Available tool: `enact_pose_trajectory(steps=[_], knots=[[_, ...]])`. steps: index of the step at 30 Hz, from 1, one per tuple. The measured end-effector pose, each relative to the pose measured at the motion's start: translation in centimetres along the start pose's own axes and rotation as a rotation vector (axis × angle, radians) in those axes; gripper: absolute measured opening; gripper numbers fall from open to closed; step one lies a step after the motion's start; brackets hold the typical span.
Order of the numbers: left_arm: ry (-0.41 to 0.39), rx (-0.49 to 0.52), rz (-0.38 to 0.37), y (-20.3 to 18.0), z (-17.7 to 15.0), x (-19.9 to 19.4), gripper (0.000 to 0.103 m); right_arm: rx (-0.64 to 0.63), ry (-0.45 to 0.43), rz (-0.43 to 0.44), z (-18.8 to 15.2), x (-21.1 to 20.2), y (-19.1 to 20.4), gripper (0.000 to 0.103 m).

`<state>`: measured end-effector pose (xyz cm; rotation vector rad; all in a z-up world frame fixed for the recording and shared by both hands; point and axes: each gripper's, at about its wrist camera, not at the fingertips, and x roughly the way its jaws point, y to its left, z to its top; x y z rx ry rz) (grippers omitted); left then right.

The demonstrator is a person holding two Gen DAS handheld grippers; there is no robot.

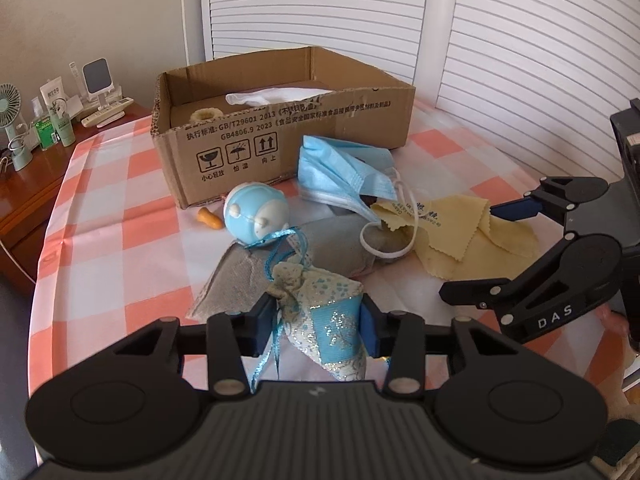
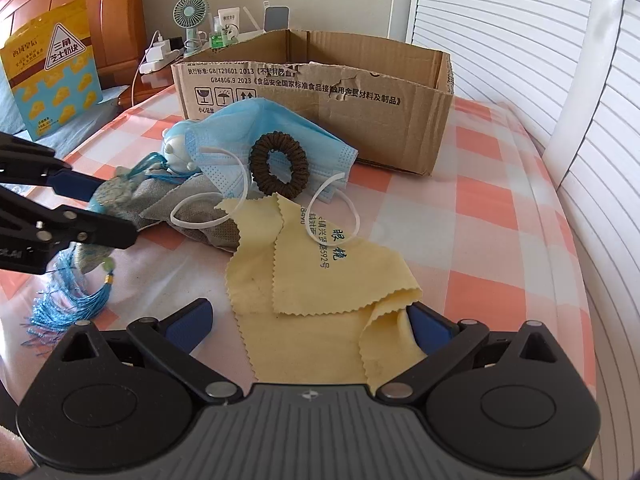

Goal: Organize soft objects
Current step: 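Move the left tool to the blue tasselled sachet while the right tool approaches the yellow cloth, then close the left gripper on the sachet while the right gripper pinches the yellow cloth, then carry the sachet into the box and open the left gripper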

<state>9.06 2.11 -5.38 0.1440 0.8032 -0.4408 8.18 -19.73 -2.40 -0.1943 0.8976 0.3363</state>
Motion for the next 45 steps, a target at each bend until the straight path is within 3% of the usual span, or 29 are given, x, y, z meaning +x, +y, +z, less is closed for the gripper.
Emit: enact_pose_trajectory(steps=[18,21,23,27,29,31,34,45], knots=[[-0.012,-0.025,0.002,0.3,-0.7,-1.4,0.043,0.024,0.001,-0.021,1.9,1.8,-0.1,0.103],[-0.013,-0.025,-0.002,0.4,-0.7,-1.3,0.043,0.031,-0.011,-0.028,1.7,1.4,-0.3,0.09],[-0.012,-0.024,-0.003,0.5,-0.7,-1.3,0.043,0.036,-0.016,-0.039,1.6,0.8,-0.6,0.073],[-0.012,-0.022,-0.007,0.5,-0.7,-1.2,0.043,0.055,-0.024,-0.061,1.1,0.0,-1.5,0.051],[-0.012,-0.023,-0.01,0.5,-0.7,-1.1,0.043,0.063,-0.021,-0.078,1.1,-0.2,-1.8,0.028],[-0.013,-0.02,-0.012,0.4,-0.7,-1.1,0.043,0.064,-0.018,-0.092,1.2,-0.3,-1.9,0.016],[-0.014,-0.011,-0.011,0.4,-0.6,-1.2,0.043,0.063,-0.015,-0.1,1.1,-0.4,-2.0,0.01],[-0.01,0.075,-0.006,0.5,0.0,-2.8,0.042,0.011,-0.033,-0.065,1.2,-4.2,-1.5,0.009]])
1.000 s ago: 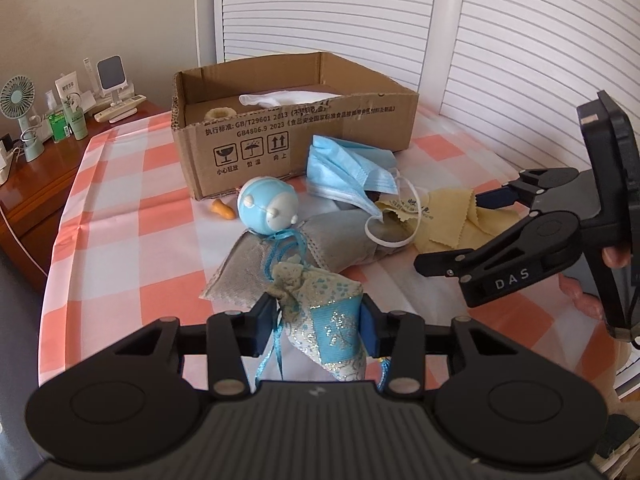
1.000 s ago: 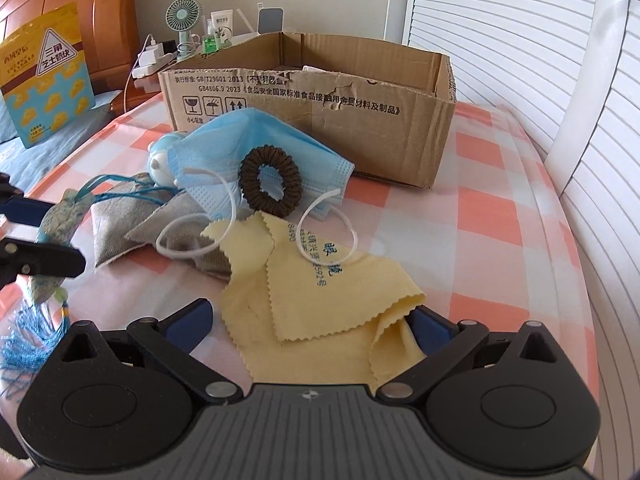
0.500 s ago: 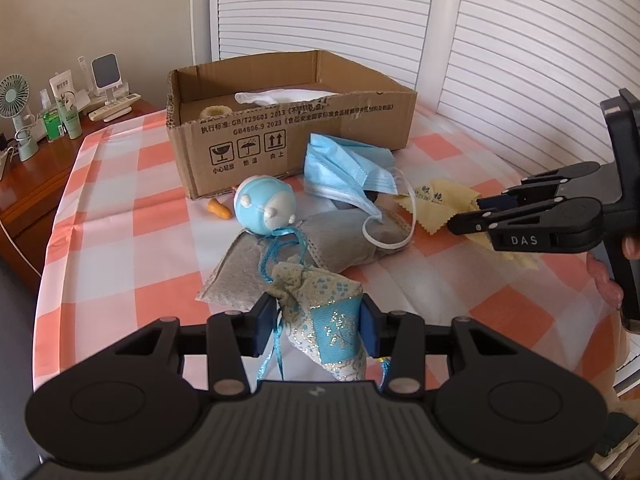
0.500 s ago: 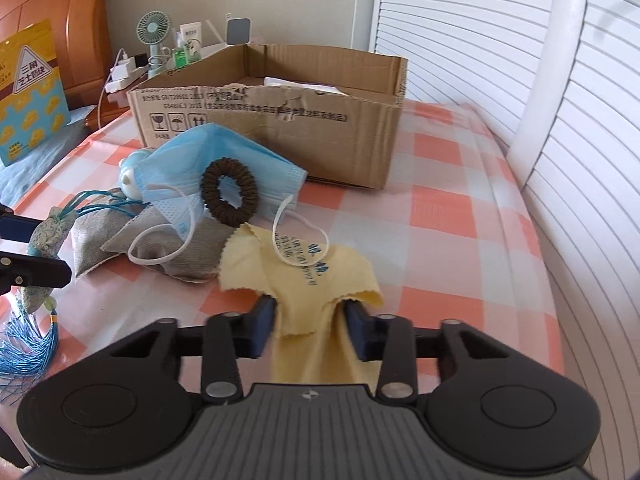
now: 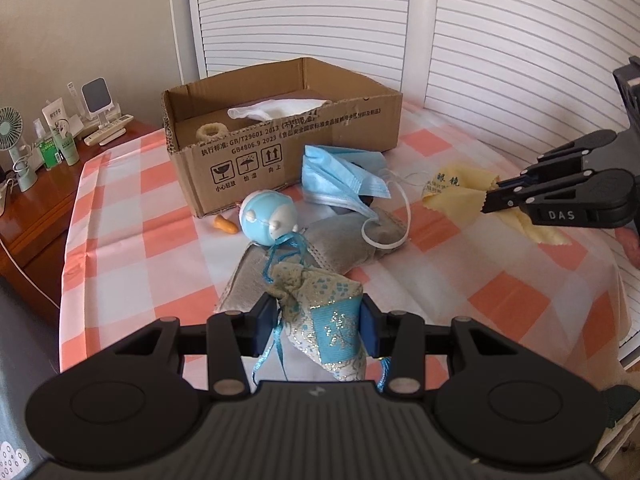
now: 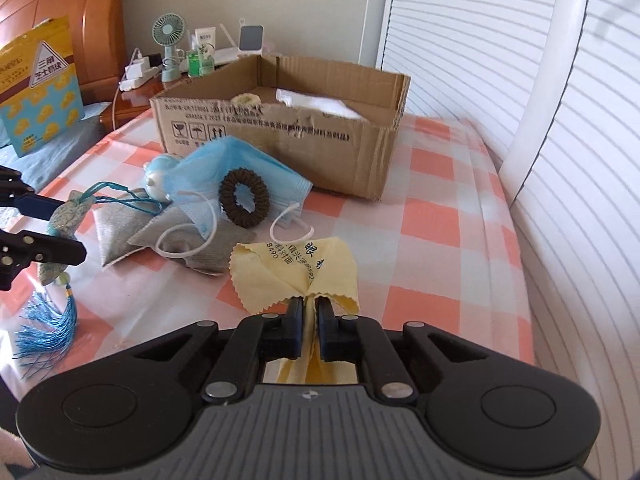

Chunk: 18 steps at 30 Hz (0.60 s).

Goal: Organize soft objects
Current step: 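Carry the sachet into the box and open the left gripper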

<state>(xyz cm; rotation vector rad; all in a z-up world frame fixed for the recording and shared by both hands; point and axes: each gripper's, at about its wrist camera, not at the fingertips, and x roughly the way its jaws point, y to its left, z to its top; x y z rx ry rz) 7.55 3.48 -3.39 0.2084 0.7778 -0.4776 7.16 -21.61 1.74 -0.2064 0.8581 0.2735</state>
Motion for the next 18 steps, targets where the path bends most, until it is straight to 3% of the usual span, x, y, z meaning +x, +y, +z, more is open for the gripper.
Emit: enact_pose_trajectory(steps=[9,18], knots=[[-0.024,0.037,-0.029,0.4,1.5,-1.7,0.042,-0.016,-0.053,0.039,2.1,-4.1,-1.0,0.009],[-0.076,0.079,-0.016,1.2,5.1,-2.4,0.041,-0.051,-0.114,0.037,4.4,-4.7,-0.7,0.009]])
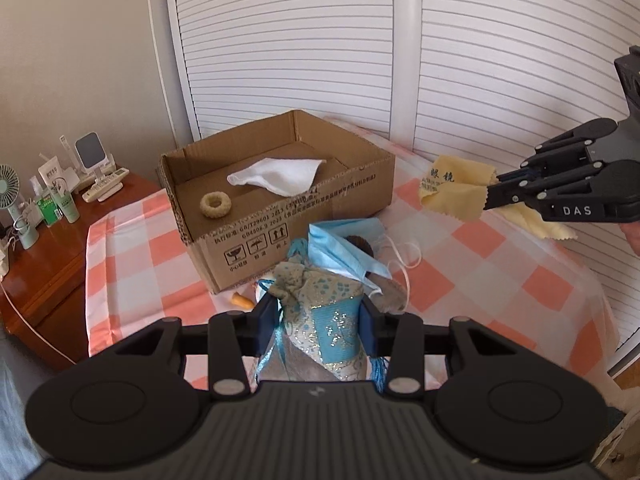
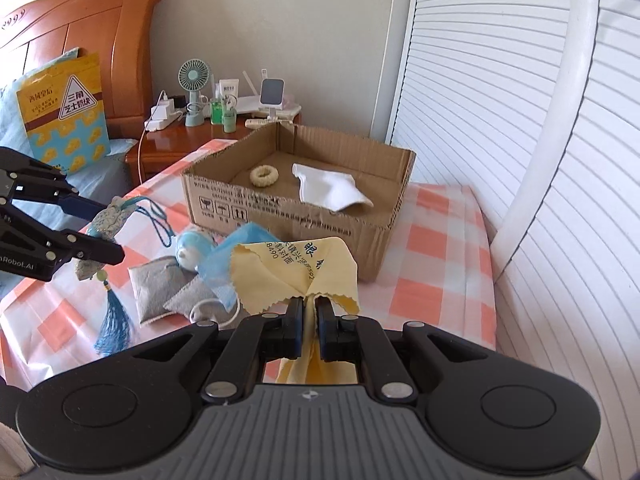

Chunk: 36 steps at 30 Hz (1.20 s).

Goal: Organize soft objects
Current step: 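Carry the sachet into the box and open the left gripper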

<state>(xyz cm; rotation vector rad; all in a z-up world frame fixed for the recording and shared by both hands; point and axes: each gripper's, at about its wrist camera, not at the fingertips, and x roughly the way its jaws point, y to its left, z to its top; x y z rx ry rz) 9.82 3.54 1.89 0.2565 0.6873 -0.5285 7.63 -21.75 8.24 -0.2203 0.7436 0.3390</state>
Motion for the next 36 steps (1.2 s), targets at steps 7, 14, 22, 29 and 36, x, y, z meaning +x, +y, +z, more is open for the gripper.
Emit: enact_pose_trajectory(steps=[7,14,22,29,36], knots=[[-0.043,0.068,0.022,1.0,4.3,0.6,0.04,-0.001,-0.01,0.008,1.0,0.7,-0.2,0.01],[-0.071,0.105,0.07,3.3,9.9,2.9,0.039,0.002,-0.021,0.01,1.8,1.1,-0.7,0.01],[-0.07,0.096,0.138,5.8,14.4,6.7,0.039,0.009,-0.034,0.006,2.9,1.6,-1.6,0.01],[-0.036,0.058,0.19,7.0,13.3,10.1,0.049,0.004,-0.04,0.004,3.6,1.9,-1.8,0.01],[0.049,0.048,0.154,6.3,9.7,10.5,0.09,-0.01,-0.04,-0.001,4.4,2.4,-1.8,0.01]])
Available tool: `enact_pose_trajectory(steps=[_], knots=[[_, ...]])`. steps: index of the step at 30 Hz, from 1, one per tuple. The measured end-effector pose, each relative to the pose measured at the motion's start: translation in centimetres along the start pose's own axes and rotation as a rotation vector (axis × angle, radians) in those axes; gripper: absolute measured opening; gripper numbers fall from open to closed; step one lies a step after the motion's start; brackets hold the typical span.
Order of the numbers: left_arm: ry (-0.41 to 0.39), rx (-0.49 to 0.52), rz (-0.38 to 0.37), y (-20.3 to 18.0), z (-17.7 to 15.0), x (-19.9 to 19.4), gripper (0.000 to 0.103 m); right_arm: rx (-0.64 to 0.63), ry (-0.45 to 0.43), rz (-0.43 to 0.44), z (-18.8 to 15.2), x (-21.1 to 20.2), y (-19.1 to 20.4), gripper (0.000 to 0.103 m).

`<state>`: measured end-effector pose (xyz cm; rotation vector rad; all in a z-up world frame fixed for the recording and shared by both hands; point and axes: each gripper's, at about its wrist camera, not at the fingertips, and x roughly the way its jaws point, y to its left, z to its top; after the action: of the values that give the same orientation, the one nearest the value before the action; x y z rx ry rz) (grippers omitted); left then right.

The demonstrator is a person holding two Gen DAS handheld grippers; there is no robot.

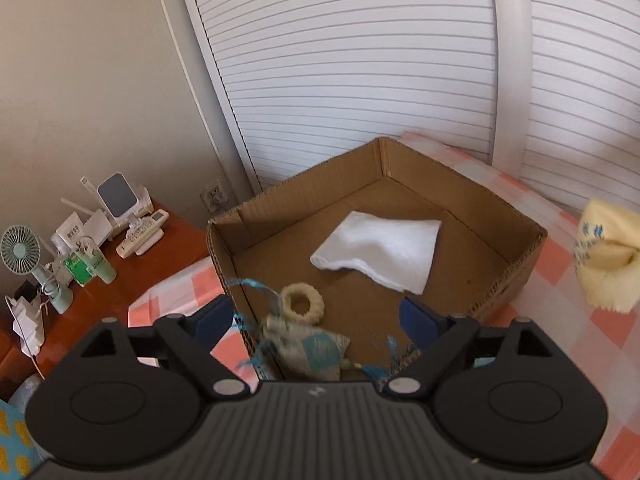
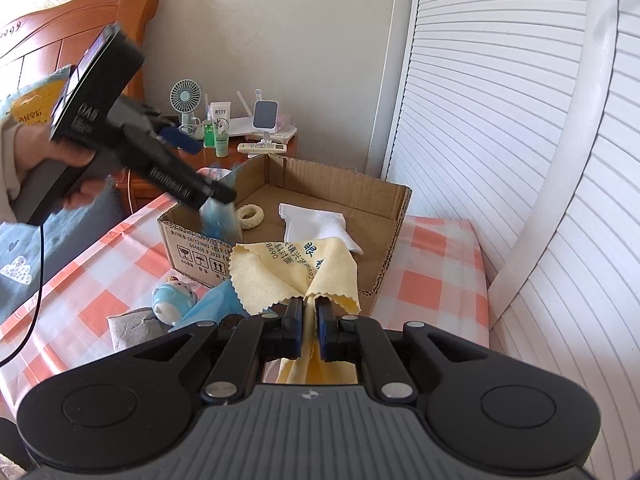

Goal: Organize soft objects
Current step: 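Carry the sachet into the box and open the left gripper, then lower the yellow cloth into the box and open the right gripper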

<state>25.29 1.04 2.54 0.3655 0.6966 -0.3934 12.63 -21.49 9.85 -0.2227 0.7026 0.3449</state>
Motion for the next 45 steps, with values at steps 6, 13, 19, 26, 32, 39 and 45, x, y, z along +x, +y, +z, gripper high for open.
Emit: enact_pose_trajectory(steps=[6,13,19,26,32,39,45], knots=[[-0.008,-0.062,-0.066,-1.3,-3.5,-2.8,0.095,0.006,0.012,0.002,1.1,1.2,-0.1,0.01],[-0.091,-0.109,-0.014,-2.5,-6.1,-6.6,0.101,0.027,0.021,0.004,3.4,3.5,-0.3,0.01],[-0.136,-0.14,-0.012,-4.0,-7.6,-8.6,0.101,0.034,0.031,0.001,6.3,6.8,-0.9,0.01],[-0.156,-0.189,-0.017,-5.0,-8.9,-9.8,0.101,0.075,0.063,-0.031,10.0,12.8,-2.9,0.01],[-0.134,-0.214,-0.007,-5.2,-9.8,-9.8,0.101,0.139,0.105,-0.054,12.3,18.1,-4.7,0.035],[-0.095,-0.249,0.017,-4.3,-11.2,-9.4,0.101,0.142,0.107,-0.088,11.7,19.2,-4.8,0.094],[-0.07,-0.266,0.043,-3.7,-12.3,-9.6,0.101,0.123,0.094,-0.1,10.7,16.5,-3.8,0.102]])
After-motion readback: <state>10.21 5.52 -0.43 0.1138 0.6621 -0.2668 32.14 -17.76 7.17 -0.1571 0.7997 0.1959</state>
